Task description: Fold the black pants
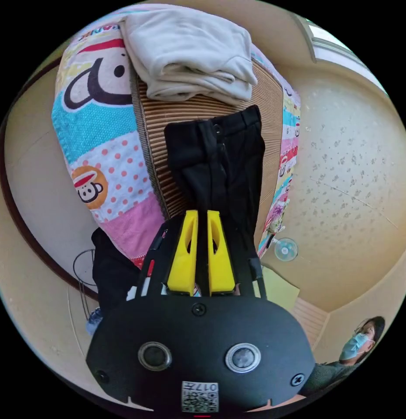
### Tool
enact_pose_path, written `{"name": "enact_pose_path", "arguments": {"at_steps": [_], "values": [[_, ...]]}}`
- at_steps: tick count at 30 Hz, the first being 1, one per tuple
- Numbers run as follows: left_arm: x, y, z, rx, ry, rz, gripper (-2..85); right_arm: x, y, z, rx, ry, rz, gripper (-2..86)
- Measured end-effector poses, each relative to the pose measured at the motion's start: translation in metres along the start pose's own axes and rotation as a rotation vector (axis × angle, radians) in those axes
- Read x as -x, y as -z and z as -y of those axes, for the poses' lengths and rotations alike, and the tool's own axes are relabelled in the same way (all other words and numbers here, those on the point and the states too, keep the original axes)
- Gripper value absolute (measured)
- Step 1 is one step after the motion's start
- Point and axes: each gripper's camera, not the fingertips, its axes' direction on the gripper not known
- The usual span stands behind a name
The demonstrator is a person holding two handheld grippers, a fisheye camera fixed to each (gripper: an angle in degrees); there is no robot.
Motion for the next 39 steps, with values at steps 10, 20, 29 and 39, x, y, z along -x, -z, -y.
{"name": "enact_pose_path", "arguments": {"at_steps": [10,20,29,39], "values": [[-0.084,0.026,-0.006,0.039,-0.204,0.071,4.2,0.016,-0.030,0.009,0.047,0.246,-0.106,2.3],[-0.251,-0.002,0.044,0.004,-0.478,0.241,4.1,0.275,-0.105,-0.035,0.055,0.969,-0.353,1.3],[-0.316,-0.135,0.128,-0.261,-0.278,0.281,7.0,0.383,-0.292,0.003,0.160,0.997,-0.401,5.3],[-0.313,-0.311,0.063,0.292,-0.806,0.820,1.3,0.221,-0.385,-0.004,0.432,1.110,-0.983,0.5]]}}
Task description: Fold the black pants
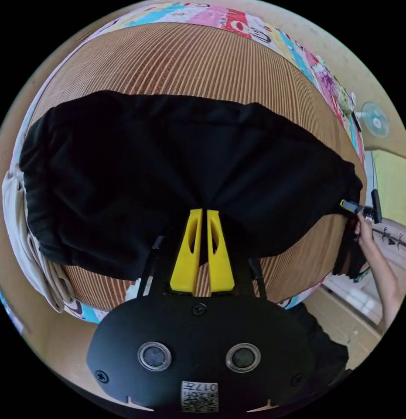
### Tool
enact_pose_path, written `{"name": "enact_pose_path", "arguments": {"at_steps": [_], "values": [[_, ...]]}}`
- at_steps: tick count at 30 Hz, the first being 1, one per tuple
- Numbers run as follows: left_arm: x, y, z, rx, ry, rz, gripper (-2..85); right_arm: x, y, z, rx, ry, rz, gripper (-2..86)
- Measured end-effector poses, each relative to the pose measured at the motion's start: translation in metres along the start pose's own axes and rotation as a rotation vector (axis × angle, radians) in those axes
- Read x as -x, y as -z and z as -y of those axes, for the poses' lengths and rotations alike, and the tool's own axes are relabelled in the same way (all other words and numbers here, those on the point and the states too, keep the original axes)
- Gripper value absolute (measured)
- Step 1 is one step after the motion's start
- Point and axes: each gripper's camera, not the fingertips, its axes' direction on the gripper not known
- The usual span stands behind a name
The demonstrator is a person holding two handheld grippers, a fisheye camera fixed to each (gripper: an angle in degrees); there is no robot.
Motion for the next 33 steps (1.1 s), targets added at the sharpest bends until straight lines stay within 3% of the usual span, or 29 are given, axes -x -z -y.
{"name": "enact_pose_path", "arguments": {"at_steps": [4,8,11,16,18,23,28,33], "values": [[0.010,-0.001,-0.032,0.072,-0.050,0.082,0.2,-0.025,-0.017,-0.058,0.055,-0.034,0.148,0.4],[0.063,0.006,-0.070,0.143,0.159,-0.039,-0.1,-0.046,-0.046,-0.137,0.171,-0.116,0.310,0.6],[0.090,0.020,-0.104,0.092,0.285,-0.156,0.2,-0.061,-0.059,-0.190,0.248,-0.178,0.414,0.8],[0.133,0.036,-0.172,-0.102,0.656,-0.500,0.4,-0.112,-0.043,-0.276,0.036,-0.481,0.681,1.6],[0.139,0.036,-0.203,-0.181,0.853,-0.618,1.3,-0.140,-0.040,-0.316,-0.064,-0.725,0.787,3.1],[0.130,0.031,-0.234,-0.198,1.094,-0.747,8.1,-0.169,-0.050,-0.357,-0.222,-0.964,1.046,9.5],[0.116,0.046,-0.223,-0.177,1.067,-0.778,8.9,-0.159,-0.043,-0.354,-0.167,-1.065,1.065,10.4],[0.097,0.065,-0.184,-0.037,0.846,-0.713,9.6,-0.148,-0.032,-0.348,-0.050,-0.979,1.025,15.5]]}}
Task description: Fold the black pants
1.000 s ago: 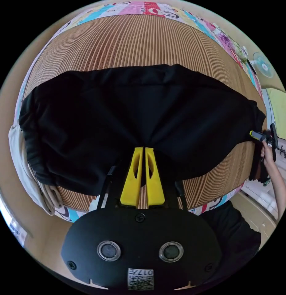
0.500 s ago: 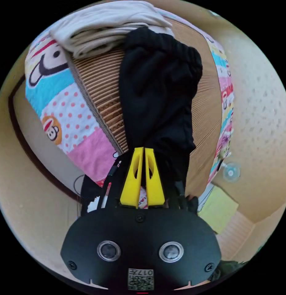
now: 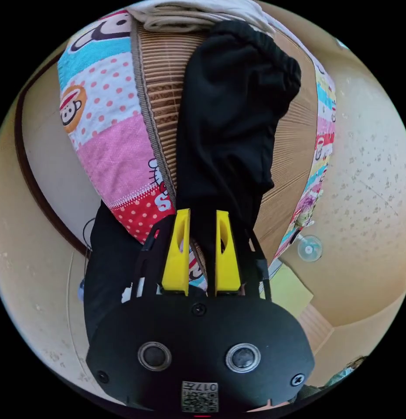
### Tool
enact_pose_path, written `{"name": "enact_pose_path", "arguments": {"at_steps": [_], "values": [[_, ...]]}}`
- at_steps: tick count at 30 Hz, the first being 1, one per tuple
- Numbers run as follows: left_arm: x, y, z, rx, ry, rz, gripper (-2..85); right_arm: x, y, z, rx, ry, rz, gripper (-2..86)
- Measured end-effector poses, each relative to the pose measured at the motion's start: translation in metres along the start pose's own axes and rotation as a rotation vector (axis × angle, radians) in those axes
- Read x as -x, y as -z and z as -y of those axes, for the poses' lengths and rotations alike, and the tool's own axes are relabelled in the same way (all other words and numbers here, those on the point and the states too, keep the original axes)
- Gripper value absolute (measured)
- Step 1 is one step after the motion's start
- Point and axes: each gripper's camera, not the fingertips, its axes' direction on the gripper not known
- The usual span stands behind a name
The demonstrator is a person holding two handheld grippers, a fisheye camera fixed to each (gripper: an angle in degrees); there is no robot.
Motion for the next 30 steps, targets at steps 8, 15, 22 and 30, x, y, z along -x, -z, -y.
{"name": "enact_pose_path", "arguments": {"at_steps": [8,15,22,30], "values": [[-0.064,-0.013,-0.002,0.160,-0.211,0.078,10.1,0.037,0.038,-0.014,-0.181,0.183,-0.091,4.4],[-0.073,0.017,0.017,0.149,-0.219,0.108,10.1,0.213,0.015,-0.084,-0.027,0.818,-0.410,1.2],[-0.046,0.062,0.045,0.044,-0.143,0.068,12.2,0.235,0.052,-0.105,-0.050,0.805,-0.564,1.5],[-0.002,0.125,0.106,-0.046,-0.143,0.128,17.5,0.046,0.111,-0.128,-0.189,0.259,-0.213,1.4]]}}
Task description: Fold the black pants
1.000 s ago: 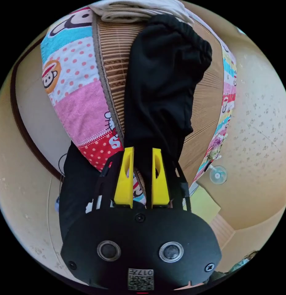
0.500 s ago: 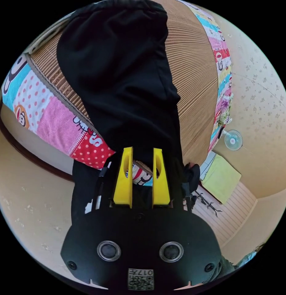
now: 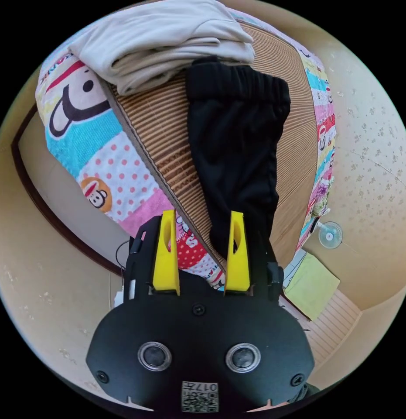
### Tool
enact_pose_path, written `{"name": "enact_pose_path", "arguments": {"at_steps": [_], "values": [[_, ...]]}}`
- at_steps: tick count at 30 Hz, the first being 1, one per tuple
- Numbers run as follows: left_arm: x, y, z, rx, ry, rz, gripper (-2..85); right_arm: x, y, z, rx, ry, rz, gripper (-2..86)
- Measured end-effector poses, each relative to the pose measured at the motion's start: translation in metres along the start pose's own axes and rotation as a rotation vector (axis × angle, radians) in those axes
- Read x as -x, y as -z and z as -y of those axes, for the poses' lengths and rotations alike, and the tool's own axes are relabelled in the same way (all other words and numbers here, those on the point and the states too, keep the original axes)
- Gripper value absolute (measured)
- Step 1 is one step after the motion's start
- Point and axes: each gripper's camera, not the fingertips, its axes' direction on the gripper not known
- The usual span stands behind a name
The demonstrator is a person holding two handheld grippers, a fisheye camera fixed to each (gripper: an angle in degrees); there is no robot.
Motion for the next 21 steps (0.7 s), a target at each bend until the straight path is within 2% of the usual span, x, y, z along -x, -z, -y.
{"name": "enact_pose_path", "arguments": {"at_steps": [4,10,12,14,16,17,18,19,21], "values": [[0.011,0.018,0.045,-0.025,-0.061,0.000,19.7,-0.051,0.011,-0.071,-0.107,-0.084,0.250,0.7],[0.020,0.024,0.118,-0.048,-0.110,-0.068,19.5,-0.117,0.022,-0.185,-0.369,-0.292,0.628,0.5],[0.033,0.015,0.142,-0.033,-0.085,-0.110,17.0,-0.129,0.015,-0.223,-0.503,-0.344,0.829,0.5],[0.045,0.009,0.153,-0.031,-0.049,-0.144,13.5,-0.131,0.005,-0.245,-0.573,-0.387,0.938,0.4],[0.056,0.004,0.160,-0.021,-0.060,-0.243,9.2,-0.126,-0.004,-0.258,-0.589,-0.415,0.974,0.4],[0.059,0.003,0.164,-0.016,-0.096,-0.371,7.9,-0.120,-0.007,-0.262,-0.574,-0.412,0.955,0.5],[0.055,0.007,0.165,-0.010,-0.196,-0.513,7.0,-0.111,-0.010,-0.262,-0.544,-0.395,0.920,0.5],[0.050,0.010,0.165,0.004,-0.260,-0.572,6.8,-0.106,-0.011,-0.261,-0.524,-0.383,0.901,0.5],[0.026,0.043,0.150,0.015,-0.550,-0.659,6.5,-0.081,-0.018,-0.252,-0.425,-0.327,0.845,0.5]]}}
